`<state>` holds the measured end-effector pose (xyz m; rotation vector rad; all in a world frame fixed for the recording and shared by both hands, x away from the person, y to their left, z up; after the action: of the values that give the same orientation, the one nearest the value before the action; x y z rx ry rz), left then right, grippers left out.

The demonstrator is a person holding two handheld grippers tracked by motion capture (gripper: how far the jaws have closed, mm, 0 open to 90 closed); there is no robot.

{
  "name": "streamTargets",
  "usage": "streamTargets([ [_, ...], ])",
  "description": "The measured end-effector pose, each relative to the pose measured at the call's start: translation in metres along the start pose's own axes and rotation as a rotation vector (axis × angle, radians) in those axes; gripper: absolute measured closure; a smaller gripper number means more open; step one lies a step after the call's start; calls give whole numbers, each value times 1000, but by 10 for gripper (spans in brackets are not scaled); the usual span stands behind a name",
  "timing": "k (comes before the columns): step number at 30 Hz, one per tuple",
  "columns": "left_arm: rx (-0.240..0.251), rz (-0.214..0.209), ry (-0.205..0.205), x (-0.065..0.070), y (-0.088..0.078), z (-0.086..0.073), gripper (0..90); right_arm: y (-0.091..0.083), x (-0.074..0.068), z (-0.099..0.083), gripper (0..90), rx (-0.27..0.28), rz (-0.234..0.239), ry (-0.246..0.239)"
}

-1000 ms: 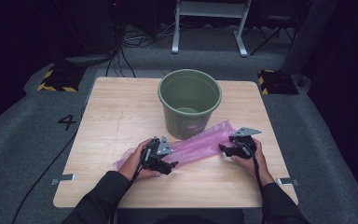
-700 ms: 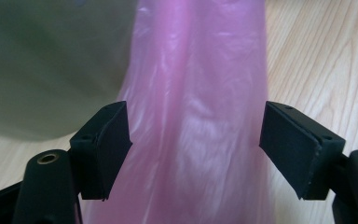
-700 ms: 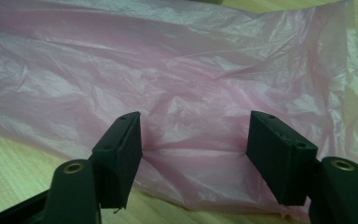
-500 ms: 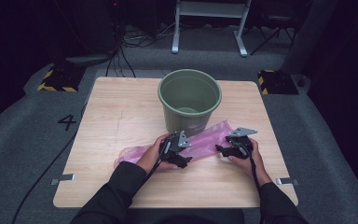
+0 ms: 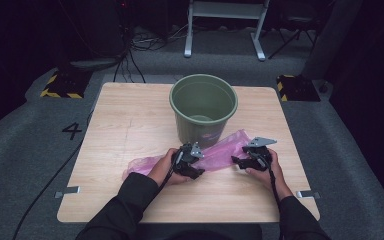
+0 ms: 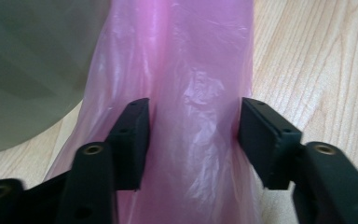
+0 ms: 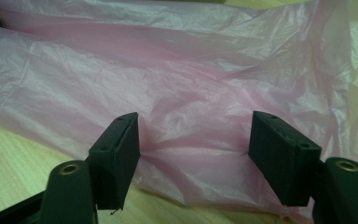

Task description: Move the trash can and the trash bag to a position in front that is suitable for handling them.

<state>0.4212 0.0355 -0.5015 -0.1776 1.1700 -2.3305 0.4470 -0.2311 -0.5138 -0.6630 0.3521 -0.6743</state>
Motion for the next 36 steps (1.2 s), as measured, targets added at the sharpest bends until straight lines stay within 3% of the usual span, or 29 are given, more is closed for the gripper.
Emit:
streamTargets([
  [4, 2, 63, -8, -6, -3, -4, 695, -7, 1, -1, 319, 14, 5, -3],
  [8, -9, 129, -18, -13, -5, -7, 790, -24, 6, -4, 281, 71, 33, -8],
  [13, -17, 153, -28, -22, -11, -15, 841, -48, 22, -11, 234, 150, 50, 35],
  [14, -17, 153, -28, -22, -11, -15, 847, -48, 22, -11, 234, 150, 50, 35],
  [16, -9, 161, -34, -28, -16, -21, 855, -55, 33, -17, 221, 134, -9, 47],
  [19, -18, 170, -29, -33, -21, -27, 864, -56, 39, -21, 223, 116, -43, 61],
  [22, -23, 190, -52, -47, -33, -43, 871, -55, 49, -28, 228, 86, -83, 92],
  [28, 18, 226, -124, -64, -50, -61, 889, -51, 55, -32, 233, 47, -130, 115],
  [36, 58, 253, -142, -69, -65, -68, 893, -45, 58, -35, 225, 14, -162, 127],
])
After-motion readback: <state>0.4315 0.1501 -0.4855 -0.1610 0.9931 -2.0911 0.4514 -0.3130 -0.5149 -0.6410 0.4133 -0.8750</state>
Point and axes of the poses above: each handheld gripper's, and its own axes: y roughly forward along the jaws, z roughly out of its top, x roughly to its right, the point moved 2 cm from there along y, roughly forward along the jaws, and after that the axes turned 8 degrees about z, right-handed, at the moved point
